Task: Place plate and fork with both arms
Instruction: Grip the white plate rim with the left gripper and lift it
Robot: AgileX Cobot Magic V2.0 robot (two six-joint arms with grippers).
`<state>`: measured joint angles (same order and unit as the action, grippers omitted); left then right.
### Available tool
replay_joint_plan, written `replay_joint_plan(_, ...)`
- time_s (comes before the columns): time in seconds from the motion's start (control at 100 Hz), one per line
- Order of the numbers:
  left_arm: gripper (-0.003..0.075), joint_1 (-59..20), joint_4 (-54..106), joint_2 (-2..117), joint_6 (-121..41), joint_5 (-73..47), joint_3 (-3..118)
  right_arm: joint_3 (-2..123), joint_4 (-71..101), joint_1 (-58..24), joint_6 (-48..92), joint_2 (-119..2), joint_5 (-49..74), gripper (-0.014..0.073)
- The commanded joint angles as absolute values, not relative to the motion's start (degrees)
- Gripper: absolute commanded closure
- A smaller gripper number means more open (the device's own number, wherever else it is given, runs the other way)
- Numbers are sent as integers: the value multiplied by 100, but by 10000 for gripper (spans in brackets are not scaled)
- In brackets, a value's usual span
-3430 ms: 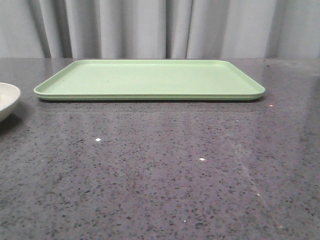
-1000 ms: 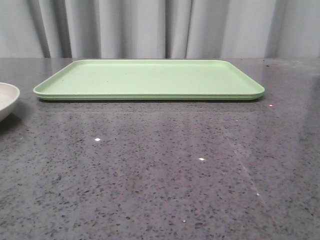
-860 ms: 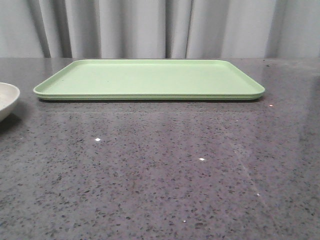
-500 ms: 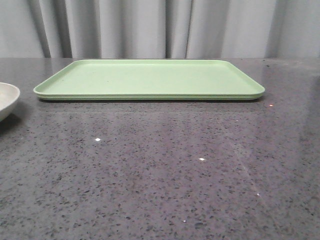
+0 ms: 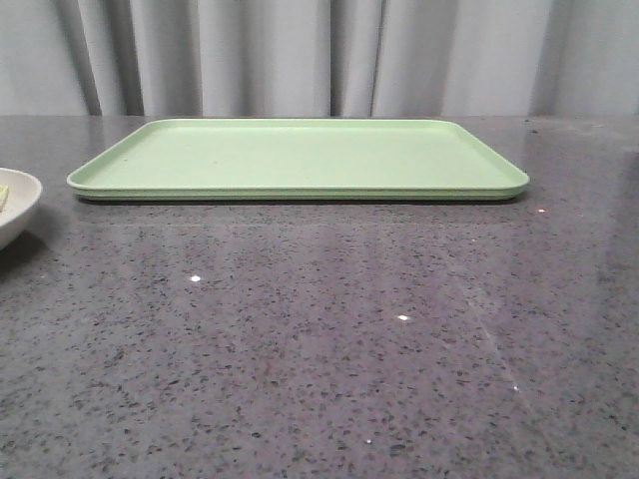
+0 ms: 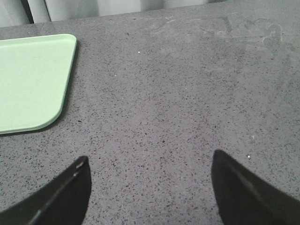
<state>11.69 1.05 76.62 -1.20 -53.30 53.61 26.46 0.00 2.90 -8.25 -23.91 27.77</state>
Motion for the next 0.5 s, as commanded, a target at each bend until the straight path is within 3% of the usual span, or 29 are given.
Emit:
replay_joint_plan(0.0,741,1180,111,7535,-222,-5439,5537,2847,0,289,-759,-2467,2352,52)
replay_joint_plan(0.49,741,1180,504,7311,-604,-6182,6469,2847,0,289,-759,-2467,2402,52)
